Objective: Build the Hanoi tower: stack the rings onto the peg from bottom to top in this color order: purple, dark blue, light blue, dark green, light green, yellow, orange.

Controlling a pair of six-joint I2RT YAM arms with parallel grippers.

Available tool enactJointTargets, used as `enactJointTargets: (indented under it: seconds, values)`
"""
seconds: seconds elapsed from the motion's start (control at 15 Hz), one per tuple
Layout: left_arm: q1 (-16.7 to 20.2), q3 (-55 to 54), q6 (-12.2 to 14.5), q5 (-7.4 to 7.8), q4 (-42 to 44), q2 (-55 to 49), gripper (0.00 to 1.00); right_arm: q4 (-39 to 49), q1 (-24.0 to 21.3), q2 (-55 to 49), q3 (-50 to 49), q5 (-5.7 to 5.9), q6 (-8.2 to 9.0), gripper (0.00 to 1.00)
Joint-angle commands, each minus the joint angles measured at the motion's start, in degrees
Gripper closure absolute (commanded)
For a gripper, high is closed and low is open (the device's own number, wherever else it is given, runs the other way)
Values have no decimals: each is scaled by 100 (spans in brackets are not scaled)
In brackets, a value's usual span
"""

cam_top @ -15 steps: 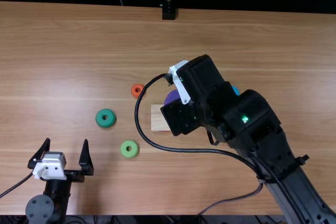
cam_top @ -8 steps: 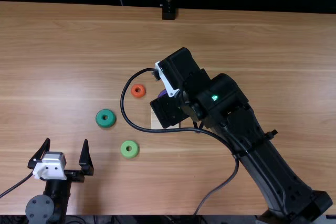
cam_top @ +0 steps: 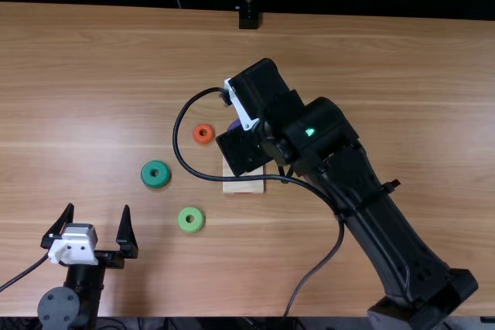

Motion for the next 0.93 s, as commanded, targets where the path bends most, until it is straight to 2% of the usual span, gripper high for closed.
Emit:
enactJointTargets:
  seconds: [0.0,0.13,0.87]
  values:
    - [-29,-58,29,-67,-154,-89,0,23,-160,107,202,31,-32,100]
    - [-29,-58,29,-67,-154,-89,0,23,-283,186,202,31,-43,100]
    - [-29,-58,29,-67,-154,-89,0,13,-257,239,194,21,-22,100]
